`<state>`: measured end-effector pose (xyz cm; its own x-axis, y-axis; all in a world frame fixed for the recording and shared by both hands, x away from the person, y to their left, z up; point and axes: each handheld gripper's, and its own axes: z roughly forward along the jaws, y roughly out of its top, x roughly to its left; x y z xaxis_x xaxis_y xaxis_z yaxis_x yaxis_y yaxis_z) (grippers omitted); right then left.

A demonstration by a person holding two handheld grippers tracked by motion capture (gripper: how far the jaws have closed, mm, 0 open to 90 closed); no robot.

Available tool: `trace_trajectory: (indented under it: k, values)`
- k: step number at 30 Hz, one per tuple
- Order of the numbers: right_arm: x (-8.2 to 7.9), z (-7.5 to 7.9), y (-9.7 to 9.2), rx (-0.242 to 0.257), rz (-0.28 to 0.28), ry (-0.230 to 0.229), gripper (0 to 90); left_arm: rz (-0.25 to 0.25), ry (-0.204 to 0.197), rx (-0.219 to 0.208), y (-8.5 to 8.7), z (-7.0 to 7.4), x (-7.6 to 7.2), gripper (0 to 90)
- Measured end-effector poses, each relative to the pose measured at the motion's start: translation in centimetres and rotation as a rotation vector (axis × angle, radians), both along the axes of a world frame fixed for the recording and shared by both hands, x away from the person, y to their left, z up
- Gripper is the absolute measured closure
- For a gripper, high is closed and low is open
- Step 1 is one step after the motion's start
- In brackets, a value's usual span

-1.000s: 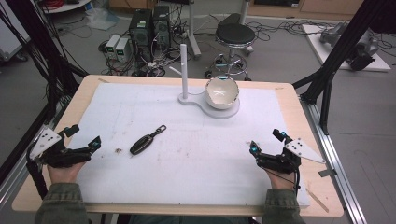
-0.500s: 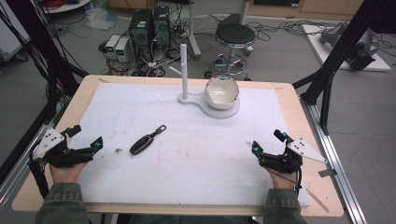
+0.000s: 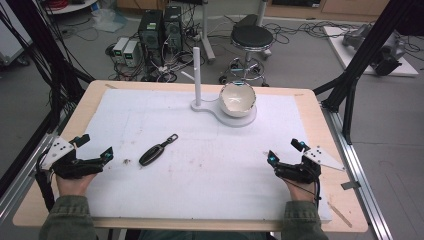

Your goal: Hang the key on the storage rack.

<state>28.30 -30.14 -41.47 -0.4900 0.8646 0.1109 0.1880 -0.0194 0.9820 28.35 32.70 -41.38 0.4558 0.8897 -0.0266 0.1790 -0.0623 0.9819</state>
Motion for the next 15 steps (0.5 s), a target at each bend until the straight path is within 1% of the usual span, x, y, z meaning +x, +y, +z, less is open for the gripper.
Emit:
trace_trajectory:
  k: [2, 5, 7, 10, 14, 15]
  values:
    - [0.0, 0.0, 0.0, -0.002, -0.001, 0.001, 0.6, 0.002, -0.007, 0.0, 0.0, 0.1, 0.0, 2.6]
    - [0.1, 0.0, 0.0, -0.009, -0.009, 0.002, 0.6, -0.003, -0.014, -0.013, -0.1, 0.3, 0.1, 2.6]
    - [0.1, 0.0, 0.0, -0.008, -0.012, 0.003, 0.6, -0.005, -0.005, -0.006, -0.3, 0.6, 0.2, 2.6]
    - [0.1, 0.0, -0.1, -0.003, -0.014, -0.002, 0.6, -0.018, 0.017, 0.025, -0.8, 1.2, 0.4, 2.6]
    - [0.2, 0.0, 0.0, -0.004, -0.014, 0.001, 0.6, -0.027, 0.046, 0.096, -1.6, 1.9, 0.8, 2.6]
    - [0.3, -0.1, 0.0, -0.003, -0.012, 0.004, 0.6, -0.032, 0.053, 0.1, -1.7, 2.0, 1.0, 2.6]
